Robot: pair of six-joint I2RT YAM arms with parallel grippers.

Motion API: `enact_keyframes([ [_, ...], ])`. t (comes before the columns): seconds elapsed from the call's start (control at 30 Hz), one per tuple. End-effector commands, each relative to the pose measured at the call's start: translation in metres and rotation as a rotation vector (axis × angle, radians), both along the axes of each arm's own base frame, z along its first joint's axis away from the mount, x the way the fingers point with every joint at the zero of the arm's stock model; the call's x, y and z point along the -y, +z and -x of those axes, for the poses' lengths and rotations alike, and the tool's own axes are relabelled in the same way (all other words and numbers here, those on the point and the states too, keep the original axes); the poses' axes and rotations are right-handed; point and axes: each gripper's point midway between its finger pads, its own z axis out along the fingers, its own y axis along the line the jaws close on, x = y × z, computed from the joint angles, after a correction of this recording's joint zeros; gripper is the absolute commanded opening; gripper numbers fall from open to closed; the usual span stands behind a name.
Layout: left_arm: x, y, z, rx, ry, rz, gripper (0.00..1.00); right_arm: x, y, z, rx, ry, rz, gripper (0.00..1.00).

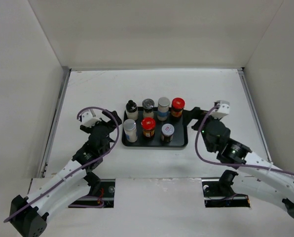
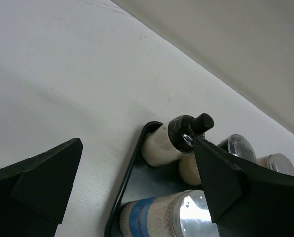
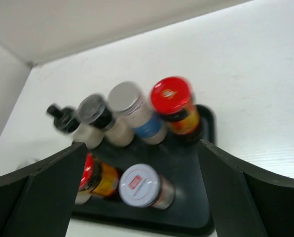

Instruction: Organize the condiment bottles

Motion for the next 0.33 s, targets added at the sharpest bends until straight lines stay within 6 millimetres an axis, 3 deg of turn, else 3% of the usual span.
enact_keyframes([
  [0.0,0.009,0.014,0.004,-0.020,-0.057,0.006,1.00,0.050,-0.012,0.000,-0.023,-0.143,0.006,1.00],
  [0.13,0.007,0.021,0.006,-0.027,-0.060,0.003,1.00,0.079,-0.021,-0.004,-0.028,-0.223,-0.016,1.00],
  [0.3,0.003,0.024,0.007,-0.060,-0.045,-0.031,1.00,0.075,-0.039,-0.009,-0.049,-0.204,-0.058,1.00],
])
